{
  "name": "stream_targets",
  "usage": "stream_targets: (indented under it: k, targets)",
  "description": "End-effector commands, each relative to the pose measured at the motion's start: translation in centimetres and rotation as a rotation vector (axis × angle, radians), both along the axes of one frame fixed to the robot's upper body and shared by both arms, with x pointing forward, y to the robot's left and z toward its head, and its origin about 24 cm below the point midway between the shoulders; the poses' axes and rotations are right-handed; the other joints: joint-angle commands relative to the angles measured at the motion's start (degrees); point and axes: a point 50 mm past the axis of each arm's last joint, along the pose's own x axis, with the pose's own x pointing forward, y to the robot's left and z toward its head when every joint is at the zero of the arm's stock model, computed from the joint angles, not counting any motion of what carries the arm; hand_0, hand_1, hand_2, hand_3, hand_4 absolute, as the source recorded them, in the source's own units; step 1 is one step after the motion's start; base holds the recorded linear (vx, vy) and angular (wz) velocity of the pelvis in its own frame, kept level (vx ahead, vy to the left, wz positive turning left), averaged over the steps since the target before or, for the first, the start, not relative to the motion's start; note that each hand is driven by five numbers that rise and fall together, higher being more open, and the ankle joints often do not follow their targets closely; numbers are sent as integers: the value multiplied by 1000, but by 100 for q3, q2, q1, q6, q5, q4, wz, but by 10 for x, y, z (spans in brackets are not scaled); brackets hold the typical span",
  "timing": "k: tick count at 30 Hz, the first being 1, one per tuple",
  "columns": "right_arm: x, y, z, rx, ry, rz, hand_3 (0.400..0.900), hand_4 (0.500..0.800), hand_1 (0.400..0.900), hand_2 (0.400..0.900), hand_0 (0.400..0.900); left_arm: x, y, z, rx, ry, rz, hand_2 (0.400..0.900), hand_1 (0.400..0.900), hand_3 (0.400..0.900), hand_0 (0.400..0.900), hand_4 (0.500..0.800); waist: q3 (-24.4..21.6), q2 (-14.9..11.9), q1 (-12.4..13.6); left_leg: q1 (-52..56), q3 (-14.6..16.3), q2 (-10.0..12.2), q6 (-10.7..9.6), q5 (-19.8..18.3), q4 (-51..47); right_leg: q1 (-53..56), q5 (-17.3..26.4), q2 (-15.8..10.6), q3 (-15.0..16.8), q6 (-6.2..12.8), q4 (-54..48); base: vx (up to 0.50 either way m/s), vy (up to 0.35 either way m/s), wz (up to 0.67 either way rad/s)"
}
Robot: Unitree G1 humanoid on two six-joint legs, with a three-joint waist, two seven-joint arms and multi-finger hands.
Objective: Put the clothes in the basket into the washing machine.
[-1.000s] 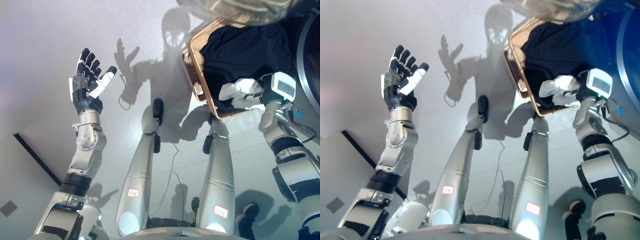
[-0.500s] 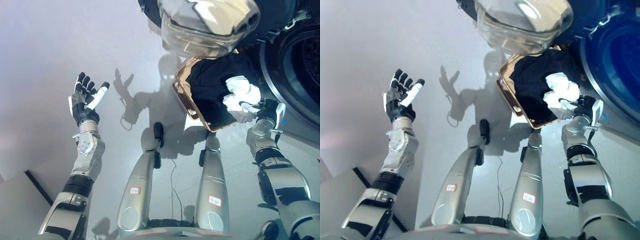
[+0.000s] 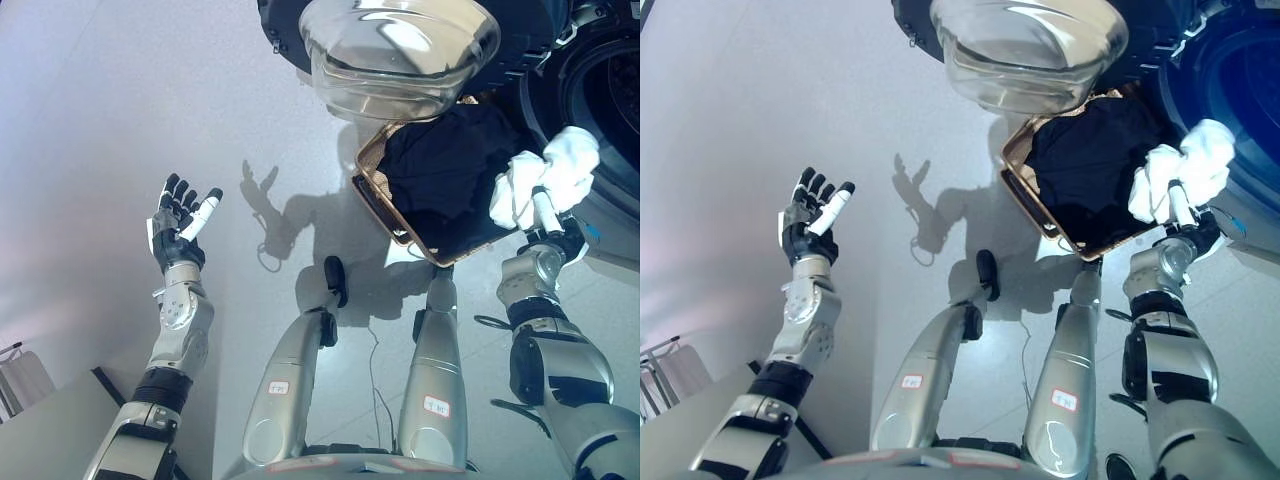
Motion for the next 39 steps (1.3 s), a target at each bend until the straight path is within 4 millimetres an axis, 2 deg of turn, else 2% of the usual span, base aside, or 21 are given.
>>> stream_targets:
  k: [1,6,11,22,23,27,31,34,35,36,39]
  targets:
    - [-16,-25,20,-18,-195,-150,400,500,400,400,400,-9,14,7,-35,-87,70,900,900,900,900,800,-578,299,-61,237,-439,162,-498,-504,127,174,185,-247,-2,222,-32,38,-41,1]
    - [-20,-39,37,2,-279,-213,400,500,400,400,400,-9,14,7,-31,-86,61,900,900,900,900,800,-708,363,-54,359,-435,185,-516,-461,-36,227,152,-247,-17,224,-48,36,-23,0]
    - [-27,-61,65,-12,-377,-277,400,500,400,400,400,-9,14,9,-14,-93,47,900,900,900,900,800,-849,399,-18,464,-484,210,-558,-377,-261,248,85,-222,-33,213,-32,37,-39,6]
    - [-55,-106,139,-71,-604,-407,400,500,400,400,400,-12,19,9,2,-94,38,900,900,900,900,800,-1092,495,58,671,-577,351,-703,-92,-945,64,-143,-91,9,198,89,42,-43,7]
    - [-56,-106,140,-73,-606,-406,400,500,400,400,400,-12,19,9,0,-95,38,900,900,900,900,800,-1088,499,50,656,-576,341,-707,-27,-976,36,-94,-98,14,187,84,47,-43,7]
    - [-70,-119,169,-137,-666,-435,400,500,400,400,400,-13,19,9,1,-92,39,900,900,900,900,800,-1198,511,87,915,-601,468,-846,153,-1430,49,-296,8,-30,175,204,76,-86,11]
    - [-74,-122,178,-164,-678,-443,400,500,400,400,400,-12,21,12,4,-104,41,900,900,900,900,800,-1237,475,83,1026,-636,568,-921,326,-1652,-4,-369,108,-69,128,302,22,-96,7]
    - [-73,-121,174,-193,-626,-425,400,500,400,400,400,-9,17,13,-2,-110,31,900,900,900,900,800,-1214,412,45,1059,-661,660,-949,348,-1654,-66,-457,205,-84,74,456,35,-105,3]
    - [-71,-120,172,-193,-614,-419,537,582,537,537,537,-9,15,14,-6,-112,24,900,900,900,900,800,-1209,403,32,1062,-664,679,-953,348,-1655,-86,-468,222,-82,67,485,-16,-85,4]
    - [-70,-120,169,-189,-602,-416,900,800,900,900,900,-8,12,16,-9,-126,13,900,900,900,900,800,-1198,401,23,1068,-664,695,-957,348,-1653,-102,-483,237,-86,59,512,9,-68,3]
    - [-67,-118,158,-175,-568,-409,900,800,900,900,900,-8,8,21,-10,-146,-4,900,900,900,900,800,-1195,400,30,1072,-640,714,-970,359,-1678,-95,-492,263,-121,53,519,3,-48,2]
